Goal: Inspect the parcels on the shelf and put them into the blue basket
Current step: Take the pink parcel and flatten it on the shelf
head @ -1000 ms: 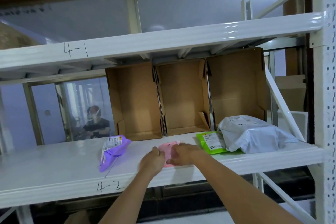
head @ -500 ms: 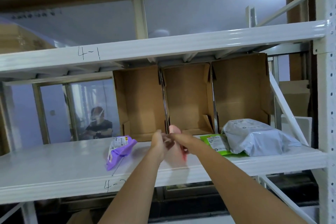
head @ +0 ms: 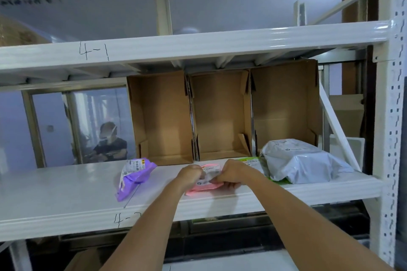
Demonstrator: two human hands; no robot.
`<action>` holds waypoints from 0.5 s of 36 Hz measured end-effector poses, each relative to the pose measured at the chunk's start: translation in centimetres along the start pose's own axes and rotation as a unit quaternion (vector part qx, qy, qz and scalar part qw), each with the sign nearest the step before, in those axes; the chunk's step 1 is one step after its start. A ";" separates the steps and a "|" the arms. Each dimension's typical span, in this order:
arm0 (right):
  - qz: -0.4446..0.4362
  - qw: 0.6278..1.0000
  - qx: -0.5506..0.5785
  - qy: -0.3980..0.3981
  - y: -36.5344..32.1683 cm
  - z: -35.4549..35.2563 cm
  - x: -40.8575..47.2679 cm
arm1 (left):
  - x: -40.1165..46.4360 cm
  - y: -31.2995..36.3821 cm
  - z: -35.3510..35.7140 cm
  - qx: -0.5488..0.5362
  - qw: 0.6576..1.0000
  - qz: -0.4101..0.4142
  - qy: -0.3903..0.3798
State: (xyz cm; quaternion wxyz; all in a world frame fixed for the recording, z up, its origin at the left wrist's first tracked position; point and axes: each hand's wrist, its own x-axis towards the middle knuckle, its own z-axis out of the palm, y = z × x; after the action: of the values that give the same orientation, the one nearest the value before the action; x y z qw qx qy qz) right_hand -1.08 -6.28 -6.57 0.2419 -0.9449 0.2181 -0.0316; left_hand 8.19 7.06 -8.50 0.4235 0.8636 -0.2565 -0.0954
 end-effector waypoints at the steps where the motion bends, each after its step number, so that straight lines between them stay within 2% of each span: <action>1: -0.004 1.000 -0.019 0.020 0.1 -0.1 0.1 | 0.3 0.1 0.0 -0.004 1.000 0.006 -0.001; 4: -0.011 0.986 -0.106 0.126 0.0 0.0 0.3 | 0.9 0.0 -0.3 0.031 0.999 0.036 0.024; 8: -0.044 0.971 -0.131 0.194 -0.8 1.0 1.4 | 1.3 -0.2 0.1 0.098 0.987 0.073 0.109; 10: -0.062 0.962 -0.150 0.220 -1.1 1.3 2.1 | 1.4 -0.1 0.9 0.147 0.979 0.074 0.123; 13: -0.093 0.959 -0.152 0.220 -1.2 1.8 3.2 | 1.4 -0.8 2.4 0.200 0.973 0.076 0.091; 18: -0.157 0.950 -0.170 0.209 -1.3 3.0 4.3 | 3.2 -2.3 3.1 0.317 0.937 0.147 0.008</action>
State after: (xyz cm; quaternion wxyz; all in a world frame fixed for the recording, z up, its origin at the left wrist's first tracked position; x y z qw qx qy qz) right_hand 3.82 -5.81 -8.81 0.0182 -0.9665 0.1150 -0.2287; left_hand 10.55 4.41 -12.09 0.1392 0.9065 -0.3938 0.0611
